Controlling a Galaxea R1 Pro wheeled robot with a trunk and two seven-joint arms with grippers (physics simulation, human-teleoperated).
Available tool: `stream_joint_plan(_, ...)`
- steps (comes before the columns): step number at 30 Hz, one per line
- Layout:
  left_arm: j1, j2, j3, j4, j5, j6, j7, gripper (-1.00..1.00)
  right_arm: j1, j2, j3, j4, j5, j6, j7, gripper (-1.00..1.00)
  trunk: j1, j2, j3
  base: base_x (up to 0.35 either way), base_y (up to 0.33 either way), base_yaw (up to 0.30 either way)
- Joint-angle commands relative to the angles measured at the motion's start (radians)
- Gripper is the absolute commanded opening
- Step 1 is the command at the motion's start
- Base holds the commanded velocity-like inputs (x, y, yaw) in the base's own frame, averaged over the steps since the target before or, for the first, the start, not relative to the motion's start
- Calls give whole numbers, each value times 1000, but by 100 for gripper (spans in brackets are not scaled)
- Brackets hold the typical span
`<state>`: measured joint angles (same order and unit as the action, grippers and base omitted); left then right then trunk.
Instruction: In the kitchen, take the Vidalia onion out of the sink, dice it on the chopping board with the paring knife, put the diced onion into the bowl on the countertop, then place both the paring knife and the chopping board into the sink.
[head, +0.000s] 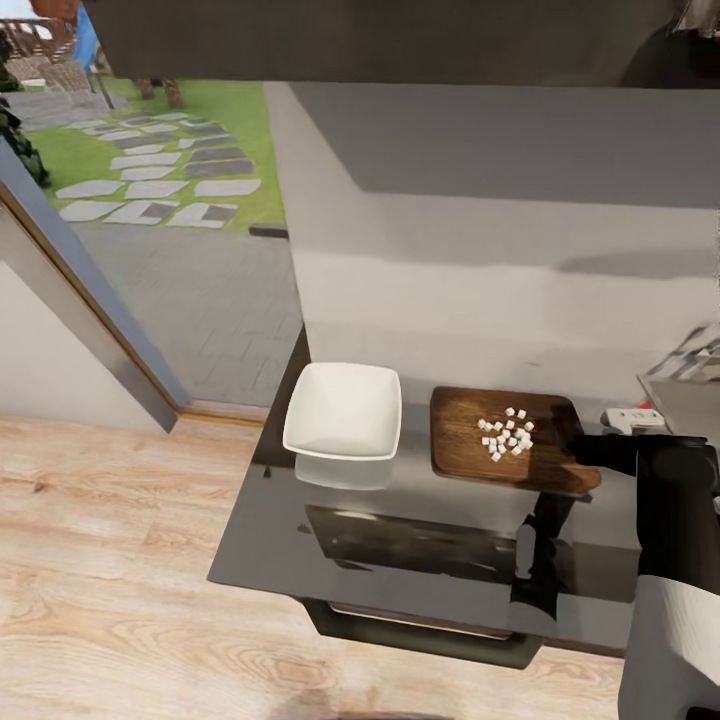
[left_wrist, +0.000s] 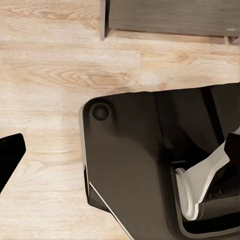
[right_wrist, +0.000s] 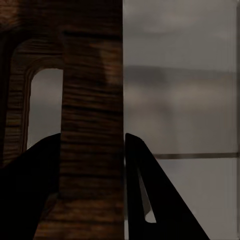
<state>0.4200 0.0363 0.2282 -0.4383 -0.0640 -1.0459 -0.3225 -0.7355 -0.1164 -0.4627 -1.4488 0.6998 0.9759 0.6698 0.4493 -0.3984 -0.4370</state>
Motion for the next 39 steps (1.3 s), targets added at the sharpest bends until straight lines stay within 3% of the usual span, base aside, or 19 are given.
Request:
stream_joint_plan(1,0,-1,8,-2,-7,-1,-6,100,-1,0,-1,-1,9,3,10,-100,1,-2,0,0,0,0)
stream_joint_plan(39,0,-1,8,9,-7,-1,-6,100,-1,1,1,-1,7,3,10,-100,1,-2,60,0,0,0)
